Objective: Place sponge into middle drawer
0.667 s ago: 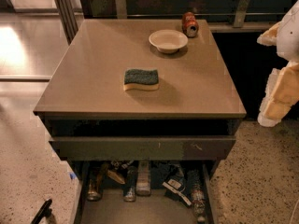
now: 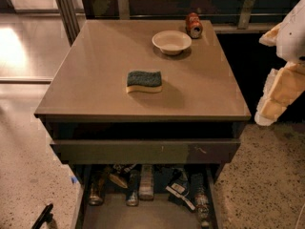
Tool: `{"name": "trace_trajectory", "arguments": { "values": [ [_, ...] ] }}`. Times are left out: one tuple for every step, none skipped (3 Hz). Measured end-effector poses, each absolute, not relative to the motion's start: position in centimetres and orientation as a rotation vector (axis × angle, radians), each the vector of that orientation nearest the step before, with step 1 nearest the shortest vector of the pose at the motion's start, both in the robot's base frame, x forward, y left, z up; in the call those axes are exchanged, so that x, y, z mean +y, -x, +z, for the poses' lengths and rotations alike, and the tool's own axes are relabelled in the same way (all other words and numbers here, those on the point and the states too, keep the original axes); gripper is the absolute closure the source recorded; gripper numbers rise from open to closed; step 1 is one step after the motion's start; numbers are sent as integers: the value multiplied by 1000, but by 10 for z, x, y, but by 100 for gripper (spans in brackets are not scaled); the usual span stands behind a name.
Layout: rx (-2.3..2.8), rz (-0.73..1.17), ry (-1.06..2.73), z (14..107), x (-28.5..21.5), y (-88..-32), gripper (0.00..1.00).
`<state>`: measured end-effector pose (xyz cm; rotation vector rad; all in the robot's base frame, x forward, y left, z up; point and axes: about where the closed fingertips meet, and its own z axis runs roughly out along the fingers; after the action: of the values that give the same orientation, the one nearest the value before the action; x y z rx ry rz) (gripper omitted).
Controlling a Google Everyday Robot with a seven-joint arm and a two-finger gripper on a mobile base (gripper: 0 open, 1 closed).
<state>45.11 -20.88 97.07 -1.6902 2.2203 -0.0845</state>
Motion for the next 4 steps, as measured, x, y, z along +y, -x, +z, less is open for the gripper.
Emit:
{"name": "trace_trajectory", "arguments": {
  "values": [
    [2216, -45, 1676, 958, -199, -472, 0],
    [2212, -12, 1710, 942, -180, -508, 0],
    [2187, 15, 1774, 928, -152, -549, 0],
    [2187, 15, 1774, 928, -152, -549, 0]
  ]
}}
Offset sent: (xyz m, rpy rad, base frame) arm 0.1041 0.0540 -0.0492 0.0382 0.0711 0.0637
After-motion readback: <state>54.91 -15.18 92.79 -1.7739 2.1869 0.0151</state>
